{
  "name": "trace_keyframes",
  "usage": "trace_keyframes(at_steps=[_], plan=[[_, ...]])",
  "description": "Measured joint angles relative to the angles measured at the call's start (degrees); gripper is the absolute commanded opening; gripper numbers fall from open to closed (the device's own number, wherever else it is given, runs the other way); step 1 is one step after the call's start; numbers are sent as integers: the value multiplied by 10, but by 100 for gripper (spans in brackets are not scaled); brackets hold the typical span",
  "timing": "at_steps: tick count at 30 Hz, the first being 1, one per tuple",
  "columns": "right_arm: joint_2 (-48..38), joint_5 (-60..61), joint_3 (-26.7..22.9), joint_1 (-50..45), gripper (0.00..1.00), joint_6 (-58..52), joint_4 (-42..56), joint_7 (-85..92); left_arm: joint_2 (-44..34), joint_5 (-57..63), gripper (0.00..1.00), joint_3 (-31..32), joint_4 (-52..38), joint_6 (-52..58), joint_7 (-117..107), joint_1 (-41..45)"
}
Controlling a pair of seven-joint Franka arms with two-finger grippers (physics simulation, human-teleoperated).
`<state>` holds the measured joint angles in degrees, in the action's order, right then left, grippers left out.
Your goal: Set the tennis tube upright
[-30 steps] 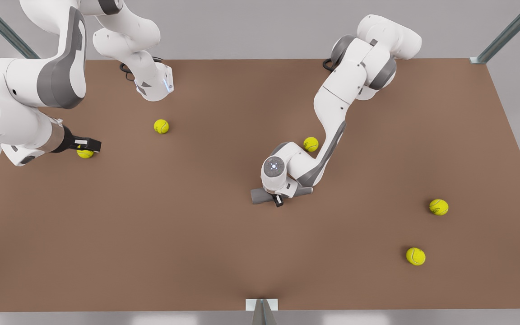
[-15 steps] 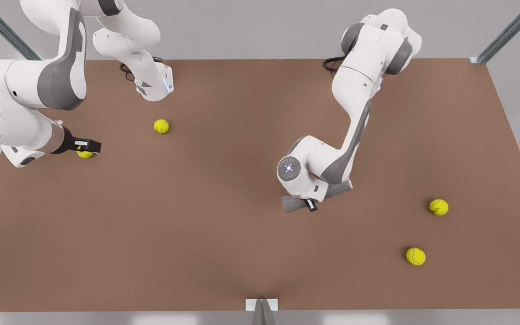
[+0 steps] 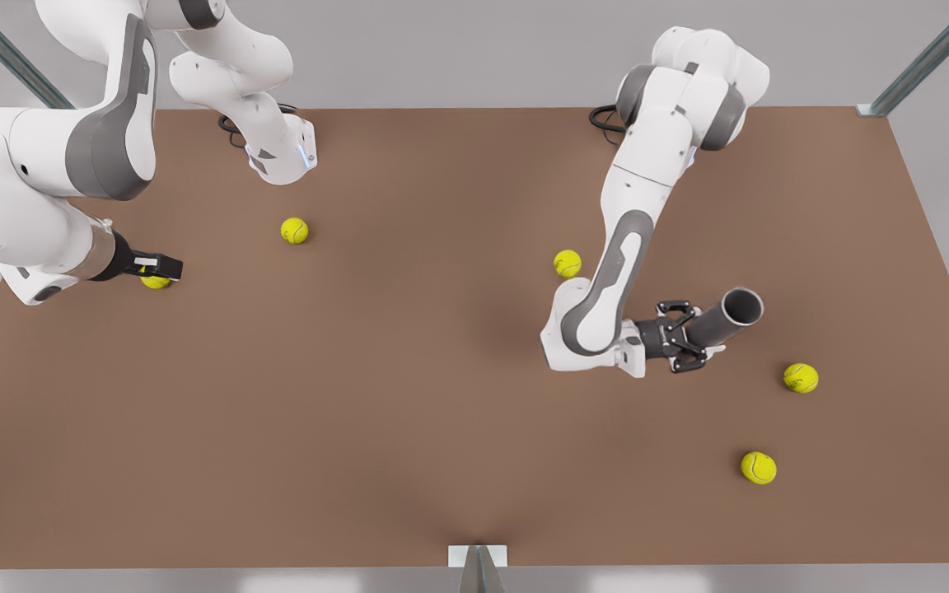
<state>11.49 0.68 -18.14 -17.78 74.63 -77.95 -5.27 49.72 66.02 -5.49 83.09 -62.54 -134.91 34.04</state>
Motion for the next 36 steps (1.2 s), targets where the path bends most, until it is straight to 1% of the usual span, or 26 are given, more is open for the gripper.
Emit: trace_keyframes(at_steps=[6,18,29,36], plan=[[4,0,0,0,100,0,-1,0,51,9,67,0,-19,-12,23,-19],[13,1,0,-2,100,0,0,0,46,-42,67,1,-23,-83,23,-25],[15,6,0,-2,100,-1,0,-2,53,-15,67,0,-21,-90,-41,-25],[18,6,0,-2,100,-1,0,-3,75,2,67,0,-24,-92,-76,-29]])
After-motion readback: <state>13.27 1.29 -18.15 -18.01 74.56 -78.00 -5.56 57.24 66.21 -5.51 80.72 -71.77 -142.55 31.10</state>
